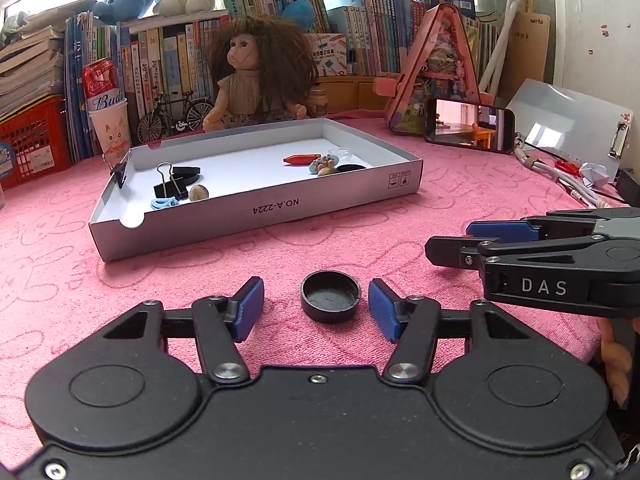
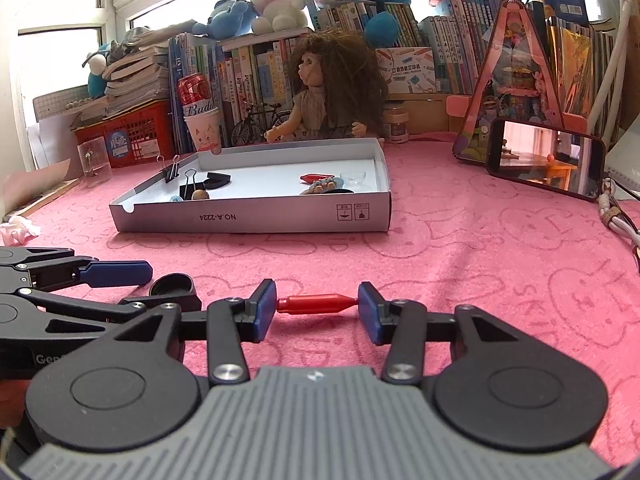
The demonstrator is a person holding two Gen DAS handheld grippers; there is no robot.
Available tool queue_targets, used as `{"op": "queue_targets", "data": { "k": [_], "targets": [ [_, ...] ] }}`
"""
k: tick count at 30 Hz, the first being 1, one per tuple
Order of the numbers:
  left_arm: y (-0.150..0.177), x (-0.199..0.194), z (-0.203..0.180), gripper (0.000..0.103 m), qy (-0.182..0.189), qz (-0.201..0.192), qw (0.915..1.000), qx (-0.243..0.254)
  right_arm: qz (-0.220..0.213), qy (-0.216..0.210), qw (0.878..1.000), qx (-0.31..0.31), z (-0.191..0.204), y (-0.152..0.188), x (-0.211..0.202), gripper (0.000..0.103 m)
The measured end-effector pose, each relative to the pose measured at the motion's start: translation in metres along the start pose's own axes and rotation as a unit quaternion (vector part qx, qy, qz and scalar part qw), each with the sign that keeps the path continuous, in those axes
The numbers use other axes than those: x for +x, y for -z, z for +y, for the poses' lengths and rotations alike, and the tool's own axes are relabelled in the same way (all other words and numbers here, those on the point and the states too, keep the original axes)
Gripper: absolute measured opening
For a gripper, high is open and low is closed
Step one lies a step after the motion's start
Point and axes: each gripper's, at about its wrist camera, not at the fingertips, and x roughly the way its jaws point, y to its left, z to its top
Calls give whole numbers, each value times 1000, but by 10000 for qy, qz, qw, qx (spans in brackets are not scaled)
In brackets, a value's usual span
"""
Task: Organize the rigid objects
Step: 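Close the left gripper on the black cap while the right holds the red piece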
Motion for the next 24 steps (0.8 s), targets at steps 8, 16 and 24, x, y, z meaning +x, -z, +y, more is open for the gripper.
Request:
{"op": "queue_targets", "data": {
  "k": [8,16,24],
  "targets": [
    [1,0,-1,53,-53,-52,10000,-33,-37,69,10000,-8,4,2,0,52],
    [4,1,-6,52,-240,-147,9996,-77,-150,522,9985,-85,19,6,3,52],
    [6,1,-7,49,-325,-204,9992,-117,-191,740,9971,15,22,7,4,52]
  ]
}}
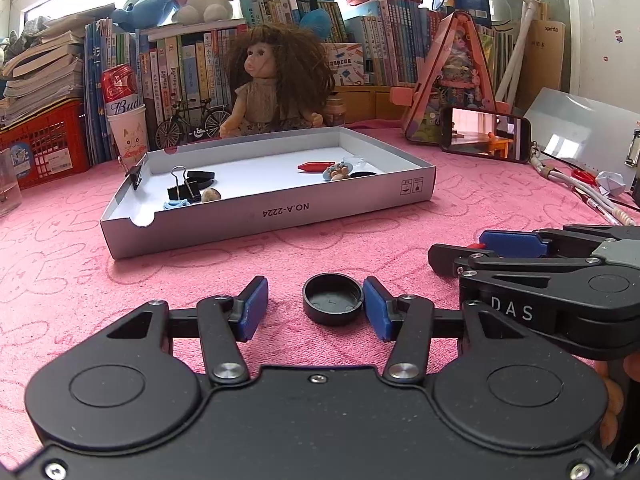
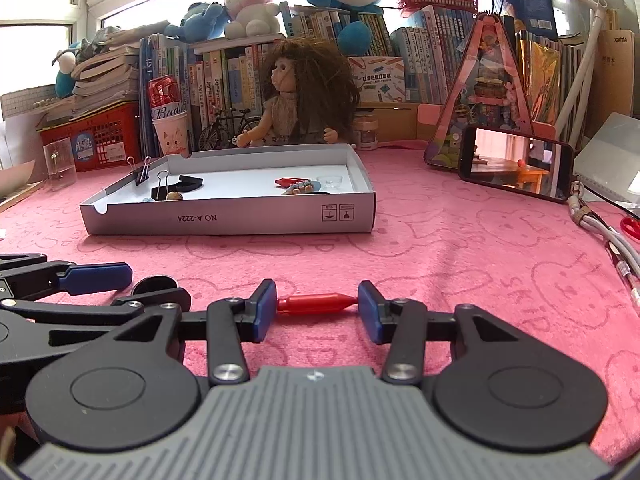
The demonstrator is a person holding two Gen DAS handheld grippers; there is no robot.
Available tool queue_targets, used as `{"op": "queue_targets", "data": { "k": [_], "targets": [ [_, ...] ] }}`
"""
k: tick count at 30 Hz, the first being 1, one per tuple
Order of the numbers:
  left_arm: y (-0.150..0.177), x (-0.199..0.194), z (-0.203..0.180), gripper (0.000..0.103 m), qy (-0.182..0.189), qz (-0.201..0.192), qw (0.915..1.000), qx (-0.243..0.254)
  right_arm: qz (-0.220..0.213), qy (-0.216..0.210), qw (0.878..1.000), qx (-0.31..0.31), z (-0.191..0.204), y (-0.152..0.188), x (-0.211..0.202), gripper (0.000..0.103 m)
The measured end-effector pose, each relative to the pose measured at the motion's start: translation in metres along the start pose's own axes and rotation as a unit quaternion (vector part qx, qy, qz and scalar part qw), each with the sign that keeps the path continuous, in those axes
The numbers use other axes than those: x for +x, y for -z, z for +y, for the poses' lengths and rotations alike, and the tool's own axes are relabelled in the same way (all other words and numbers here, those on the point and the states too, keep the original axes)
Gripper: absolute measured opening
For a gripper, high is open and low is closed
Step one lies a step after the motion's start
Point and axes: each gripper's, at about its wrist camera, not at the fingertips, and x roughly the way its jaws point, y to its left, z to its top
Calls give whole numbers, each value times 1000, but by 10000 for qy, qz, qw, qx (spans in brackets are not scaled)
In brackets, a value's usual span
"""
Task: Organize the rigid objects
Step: 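Close the left gripper on the black cap while the right holds the red piece, then carry the black cap and red piece over the tray with both grippers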
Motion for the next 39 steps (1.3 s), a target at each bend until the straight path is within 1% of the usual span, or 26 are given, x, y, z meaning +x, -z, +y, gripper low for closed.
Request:
{"op": "queue_targets", "data": {
  "k": [6,8,11,13,23,39],
  "targets": [
    [0,0,-1,48,-36,-15,10000,7,-2,36,10000,5,1,0,0,52],
    [1,0,-1,46,-54,-19,10000,51,-4,30,10000,6,1,1,0,52],
    [1,-1,-4,40,-47,-30,9999,118,-9,21,10000,-5,2,1,0,52],
    [1,-2,-5,31,-14,-27,9999,137,-15,26,10000,-11,3,1,0,52],
    [-2,-4,0,31,26,-10,10000,-45,-26,21,10000,-3,3,0,0,53],
    [-14,-5,18,31,-172,-77,9995,-265,-145,28,9999,18,3,-7,0,53]
  ]
}}
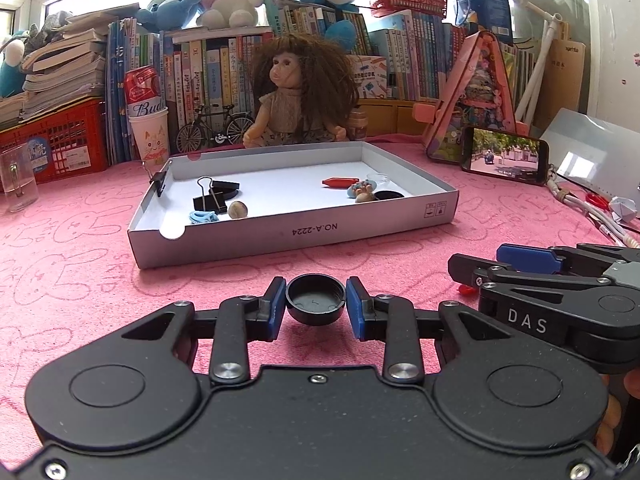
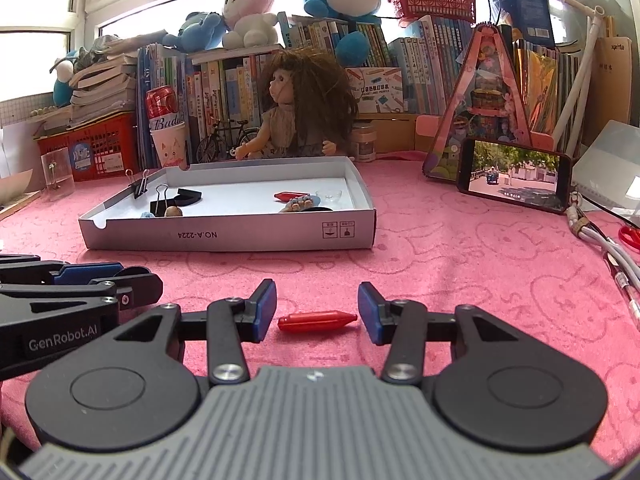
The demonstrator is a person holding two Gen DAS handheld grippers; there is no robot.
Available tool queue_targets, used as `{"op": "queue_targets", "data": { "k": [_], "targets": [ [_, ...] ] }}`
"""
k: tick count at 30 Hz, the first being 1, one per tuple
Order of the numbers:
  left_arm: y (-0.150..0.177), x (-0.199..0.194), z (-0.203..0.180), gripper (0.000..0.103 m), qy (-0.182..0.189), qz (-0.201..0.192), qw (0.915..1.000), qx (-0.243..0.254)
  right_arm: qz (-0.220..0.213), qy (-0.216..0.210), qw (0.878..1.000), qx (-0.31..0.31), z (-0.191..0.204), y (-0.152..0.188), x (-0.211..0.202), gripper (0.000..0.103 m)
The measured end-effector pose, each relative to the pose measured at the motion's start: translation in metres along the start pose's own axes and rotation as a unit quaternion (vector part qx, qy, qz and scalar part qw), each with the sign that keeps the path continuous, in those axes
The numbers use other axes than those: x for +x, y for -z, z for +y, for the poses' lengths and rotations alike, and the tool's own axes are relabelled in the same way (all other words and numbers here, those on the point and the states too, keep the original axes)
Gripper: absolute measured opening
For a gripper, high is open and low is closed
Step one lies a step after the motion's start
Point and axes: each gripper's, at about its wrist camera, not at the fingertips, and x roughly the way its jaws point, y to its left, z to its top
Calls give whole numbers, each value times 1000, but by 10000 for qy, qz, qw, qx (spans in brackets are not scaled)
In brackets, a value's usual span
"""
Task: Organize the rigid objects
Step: 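Carry the black cap and red piece over the tray with both grippers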
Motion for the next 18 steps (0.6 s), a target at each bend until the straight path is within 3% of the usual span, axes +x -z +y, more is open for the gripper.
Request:
{"op": "queue_targets", "data": {
  "k": [18],
  "targets": [
    [-16,5,23,31,-214,-119,9994,-232,-146,-96,9998,-74,7,-13,6,53]
  ]
}}
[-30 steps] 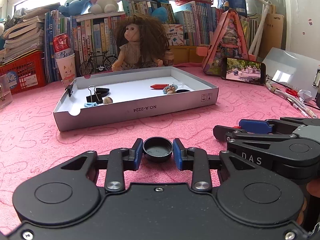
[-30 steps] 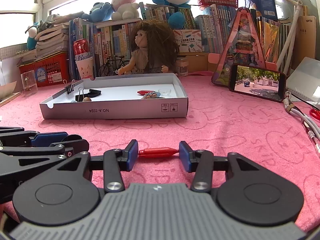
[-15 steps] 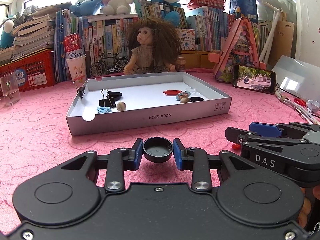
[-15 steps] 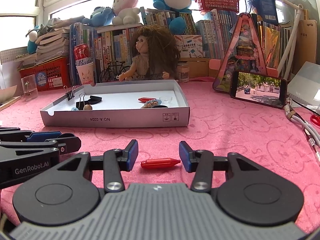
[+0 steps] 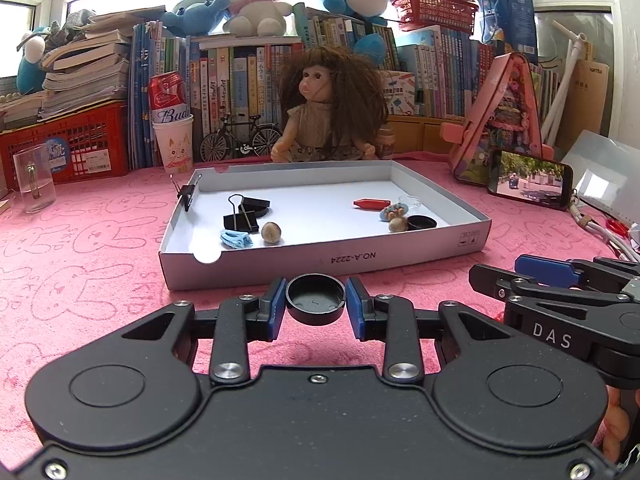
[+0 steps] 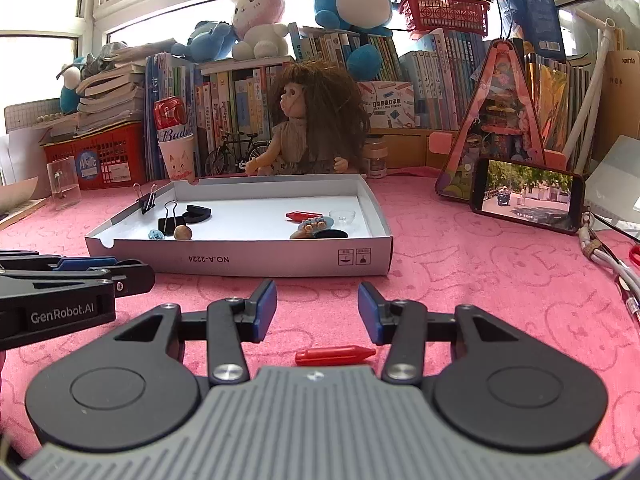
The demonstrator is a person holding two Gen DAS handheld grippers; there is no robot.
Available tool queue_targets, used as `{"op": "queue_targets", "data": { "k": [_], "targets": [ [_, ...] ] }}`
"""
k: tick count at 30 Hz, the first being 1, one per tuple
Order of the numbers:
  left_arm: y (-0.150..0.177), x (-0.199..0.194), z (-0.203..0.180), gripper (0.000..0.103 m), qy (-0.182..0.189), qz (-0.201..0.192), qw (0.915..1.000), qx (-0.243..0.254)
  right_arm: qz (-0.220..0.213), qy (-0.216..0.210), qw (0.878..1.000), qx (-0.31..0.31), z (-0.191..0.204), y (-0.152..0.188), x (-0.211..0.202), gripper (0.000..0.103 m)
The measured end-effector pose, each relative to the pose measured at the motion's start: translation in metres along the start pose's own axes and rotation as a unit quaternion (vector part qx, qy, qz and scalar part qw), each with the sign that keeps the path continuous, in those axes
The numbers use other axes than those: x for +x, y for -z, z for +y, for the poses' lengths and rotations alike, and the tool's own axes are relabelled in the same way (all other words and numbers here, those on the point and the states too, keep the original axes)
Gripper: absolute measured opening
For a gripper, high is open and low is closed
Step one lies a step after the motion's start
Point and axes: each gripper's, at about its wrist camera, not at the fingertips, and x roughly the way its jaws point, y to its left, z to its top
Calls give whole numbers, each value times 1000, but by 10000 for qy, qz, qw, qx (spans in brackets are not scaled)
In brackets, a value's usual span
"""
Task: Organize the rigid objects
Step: 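Carry the black cap and red piece over the tray with both grippers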
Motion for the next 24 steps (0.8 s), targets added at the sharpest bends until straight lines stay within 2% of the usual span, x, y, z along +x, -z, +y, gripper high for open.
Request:
{"op": "queue_targets", "data": {
  "k": [16,18,21,24],
  "targets": [
    [-5,2,6,31,-62,-46,10000,-48,-32,-38,10000,-22,4,-5,4,53],
    [-5,2,6,31,-64,-34,10000,-45,-5,-52,10000,-52,4,-4,2,66],
    [-2,2,8,31,-67,-8,10000,-58,74,-69,9998,-190,3,2,-1,71],
    [-1,2,9,30,-85,-2,9999,-63,205,-4,9993,-321,-2,8,-2,72]
  ]
}}
